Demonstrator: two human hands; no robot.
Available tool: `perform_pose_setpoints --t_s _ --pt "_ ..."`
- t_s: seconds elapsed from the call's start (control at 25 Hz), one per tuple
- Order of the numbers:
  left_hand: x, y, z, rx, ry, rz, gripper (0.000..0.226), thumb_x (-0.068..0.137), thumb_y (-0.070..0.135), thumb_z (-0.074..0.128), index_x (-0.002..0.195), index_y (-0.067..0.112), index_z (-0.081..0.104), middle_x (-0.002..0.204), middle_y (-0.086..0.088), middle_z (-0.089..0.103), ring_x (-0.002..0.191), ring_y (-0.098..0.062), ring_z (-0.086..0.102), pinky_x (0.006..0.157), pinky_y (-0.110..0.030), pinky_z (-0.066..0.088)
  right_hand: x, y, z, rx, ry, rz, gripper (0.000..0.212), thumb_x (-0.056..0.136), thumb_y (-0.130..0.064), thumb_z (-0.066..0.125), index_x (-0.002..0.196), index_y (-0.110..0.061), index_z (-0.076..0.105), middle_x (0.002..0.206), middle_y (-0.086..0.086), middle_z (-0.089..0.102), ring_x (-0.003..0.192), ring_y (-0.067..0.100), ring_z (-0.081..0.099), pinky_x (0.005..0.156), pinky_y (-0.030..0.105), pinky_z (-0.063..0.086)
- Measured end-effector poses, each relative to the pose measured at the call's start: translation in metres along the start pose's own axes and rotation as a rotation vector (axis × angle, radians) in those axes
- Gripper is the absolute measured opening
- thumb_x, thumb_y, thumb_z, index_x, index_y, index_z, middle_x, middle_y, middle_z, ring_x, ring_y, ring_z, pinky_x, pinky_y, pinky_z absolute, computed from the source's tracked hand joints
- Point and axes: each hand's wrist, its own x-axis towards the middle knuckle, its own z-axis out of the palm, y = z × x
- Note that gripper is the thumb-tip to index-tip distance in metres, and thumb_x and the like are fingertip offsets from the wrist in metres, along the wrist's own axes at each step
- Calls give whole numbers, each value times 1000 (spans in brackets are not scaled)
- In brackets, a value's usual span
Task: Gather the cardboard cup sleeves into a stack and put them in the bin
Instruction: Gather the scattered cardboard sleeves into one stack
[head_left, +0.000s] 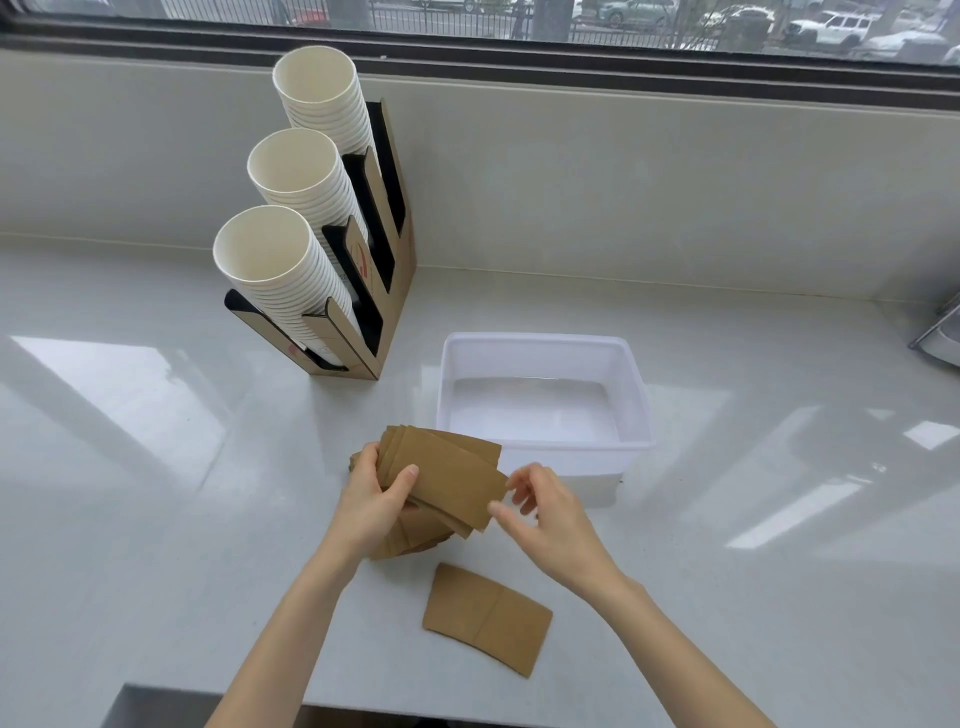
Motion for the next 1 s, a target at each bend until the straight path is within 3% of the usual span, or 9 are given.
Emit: perform_pose_setpoints --t_s 0.12,0.2,0.48,0.8,1.0 --pt "3 -4 -3 -21 34 -30 22 88 18 53 108 19 45 121 -11 54 109 -26 55 96 -48 48 -16 14 21 -346 -277 69 67 76 -46 63 130 -18 34 121 1 41 114 17 39 100 31 34" --pt "2 -4 -1 -47 35 -41 21 88 17 52 108 18 45 120 -12 53 107 -26 55 92 -45 51 -26 17 39 -493 -370 76 83 69 -47 67 135 -15 27 130 6 33 122 25 31 104 35 29" --pt "2 -4 1 -53 35 -56 23 89 18 51 111 17 44 123 -12 51 108 -26 55 70 -26 52 -28 21 52 -544 -280 36 52 75 -29 60 119 -11 40 123 9 38 112 28 35 92 34 31" --pt "0 1 3 -41 28 -62 22 89 17 51 110 18 43 119 -9 50 102 -22 55 54 -11 55 -28 24 53 -589 -206 -79 45 73 -24 56 112 -6 44 117 11 41 106 28 37 78 28 23" --pt "-1 3 4 -77 24 -55 19 89 15 50 106 19 43 115 -7 51 99 -21 54 52 -9 53 -25 34 27 -401 -206 -71 55 74 -31 56 120 -8 39 103 -1 27 103 20 35 86 20 28"
